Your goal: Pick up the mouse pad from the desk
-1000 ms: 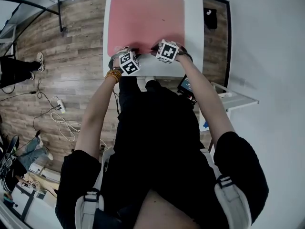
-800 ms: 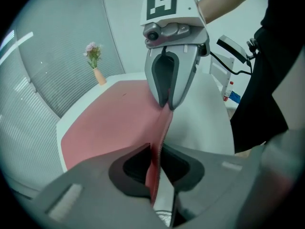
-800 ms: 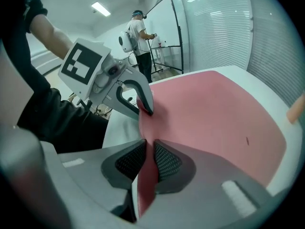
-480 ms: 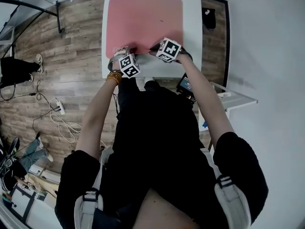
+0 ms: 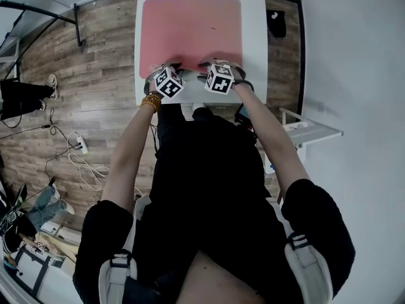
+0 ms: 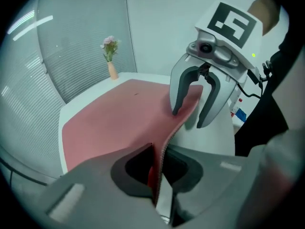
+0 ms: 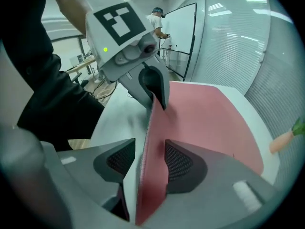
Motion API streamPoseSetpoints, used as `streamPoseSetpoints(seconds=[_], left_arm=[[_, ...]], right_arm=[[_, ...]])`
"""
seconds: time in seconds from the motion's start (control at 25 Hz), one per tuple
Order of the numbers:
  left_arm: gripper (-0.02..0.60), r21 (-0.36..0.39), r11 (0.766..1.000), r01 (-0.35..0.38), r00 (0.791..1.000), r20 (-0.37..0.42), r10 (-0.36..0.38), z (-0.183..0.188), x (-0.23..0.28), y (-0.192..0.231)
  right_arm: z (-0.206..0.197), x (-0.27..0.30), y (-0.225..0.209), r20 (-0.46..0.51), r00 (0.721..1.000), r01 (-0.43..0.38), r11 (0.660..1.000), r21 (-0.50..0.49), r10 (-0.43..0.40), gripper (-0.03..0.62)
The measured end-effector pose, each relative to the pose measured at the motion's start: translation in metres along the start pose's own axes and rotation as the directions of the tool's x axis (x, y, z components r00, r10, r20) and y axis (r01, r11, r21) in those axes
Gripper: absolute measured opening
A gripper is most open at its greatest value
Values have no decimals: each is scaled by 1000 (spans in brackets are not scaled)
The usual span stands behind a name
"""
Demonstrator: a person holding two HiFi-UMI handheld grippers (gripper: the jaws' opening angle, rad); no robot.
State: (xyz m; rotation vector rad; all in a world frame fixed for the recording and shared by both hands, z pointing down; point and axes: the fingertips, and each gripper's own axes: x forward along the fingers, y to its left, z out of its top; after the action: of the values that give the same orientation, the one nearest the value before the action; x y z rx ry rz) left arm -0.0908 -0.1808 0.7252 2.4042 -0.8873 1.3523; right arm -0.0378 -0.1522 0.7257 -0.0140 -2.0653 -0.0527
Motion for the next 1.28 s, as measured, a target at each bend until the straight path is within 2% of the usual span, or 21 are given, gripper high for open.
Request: streamPoseSetpoints(seconds=[0.04,0.16,0.2,0.24,0.36,0.6,1.0,1.28], left_arm=[[32,-8,1000,8,1000,2,-8,0,0,0],[32,-28,999,24,1000,14,-24,2,-2,-1],[34,-19,1000,24,1000,12,-24,1,-1,-2],[35,-3,1000,21,1000,8,-21,0,-1,-3],[41,15,1000,14,1000,2,-14,-5,3,-11],[43,-87,995,39,999,5,-38,-14,8,-25],[44,-185,982,28,1000,13,-26,-20,5,-35],[44,-233,972,19,1000,21,-14,-26,2,-40]], right_arm=[[-4,2,-4,-24,999,34,999,-3,-34,217],[-18,4,-26,-82,987,145,989,38,-141,118],[-19,2,-31,-83,985,160,985,67,-154,63],[-20,0,-33,-78,985,161,982,94,-154,55],[-22,-1,-30,-77,990,126,983,135,-116,52],[-26,1,-15,-80,996,57,968,246,-39,54],[-29,4,-2,-70,996,80,937,341,-59,55],[-28,5,7,-119,987,146,913,382,-108,52]])
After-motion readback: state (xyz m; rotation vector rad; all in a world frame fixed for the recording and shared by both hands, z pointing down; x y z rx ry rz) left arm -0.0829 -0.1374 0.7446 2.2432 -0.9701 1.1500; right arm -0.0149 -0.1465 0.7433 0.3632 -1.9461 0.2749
